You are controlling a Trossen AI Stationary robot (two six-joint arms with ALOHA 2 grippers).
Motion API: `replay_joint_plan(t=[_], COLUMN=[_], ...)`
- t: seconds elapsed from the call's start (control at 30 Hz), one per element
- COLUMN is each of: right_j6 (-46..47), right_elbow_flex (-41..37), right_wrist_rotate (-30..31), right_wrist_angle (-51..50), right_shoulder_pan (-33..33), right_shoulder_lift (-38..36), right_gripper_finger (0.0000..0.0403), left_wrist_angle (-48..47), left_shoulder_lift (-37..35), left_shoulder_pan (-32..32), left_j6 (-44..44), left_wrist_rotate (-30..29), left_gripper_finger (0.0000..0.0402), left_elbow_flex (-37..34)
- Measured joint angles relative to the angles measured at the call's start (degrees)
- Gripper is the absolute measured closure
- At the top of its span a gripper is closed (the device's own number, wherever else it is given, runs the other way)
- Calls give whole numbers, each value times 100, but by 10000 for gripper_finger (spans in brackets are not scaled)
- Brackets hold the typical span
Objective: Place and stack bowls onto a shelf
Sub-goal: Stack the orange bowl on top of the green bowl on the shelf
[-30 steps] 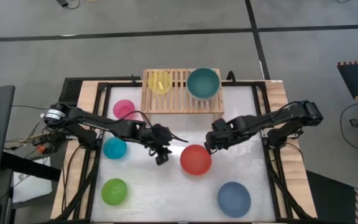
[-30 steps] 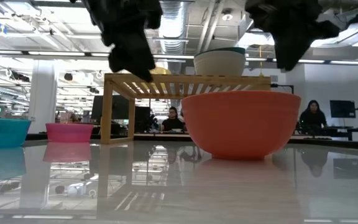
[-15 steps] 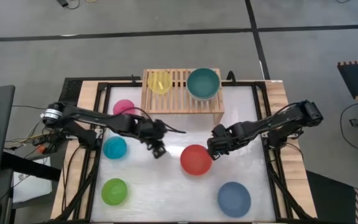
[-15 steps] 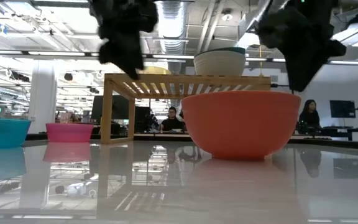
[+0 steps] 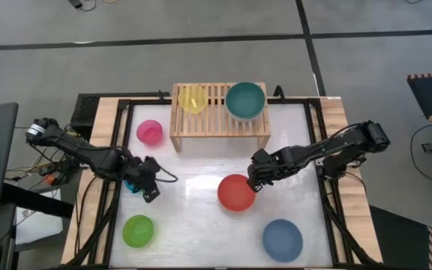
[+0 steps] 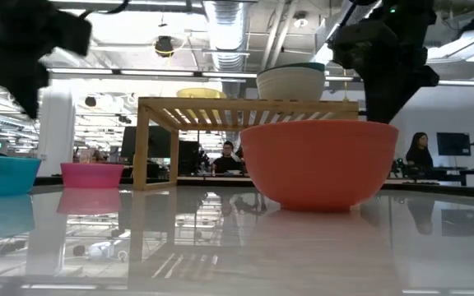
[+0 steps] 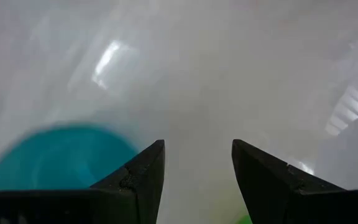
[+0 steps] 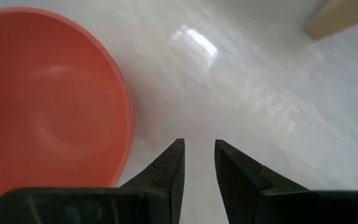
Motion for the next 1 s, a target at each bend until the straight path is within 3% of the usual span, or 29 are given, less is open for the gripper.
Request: replay_joint_plan(t=[0.17,0.4,0.77,1.0], right_j6=[-174,-446,-485,-465], right_elbow_flex=[0,0,0,-2], right_wrist_rotate=[-3,-4,-9,-12], right_wrist_angle=[230,412,554,629], right_shoulder_pan=[12,-93,-186,-260], right_shoulder_lift=[0,0,2,122], right_gripper_finger=[290,290,290,290], left_wrist_angle=[-12,-712,137,256], left_shoulder_lift=[-270,-118,526,599], left_shoulder_pan=[-317,-387,-387,-383], left_j6=[-757,-773,-463,-799], left_wrist_rotate=[9,-60,295,329], left_gripper_finger=[230,230,231,264], left_elbow_flex=[-465,-491,-960,-973])
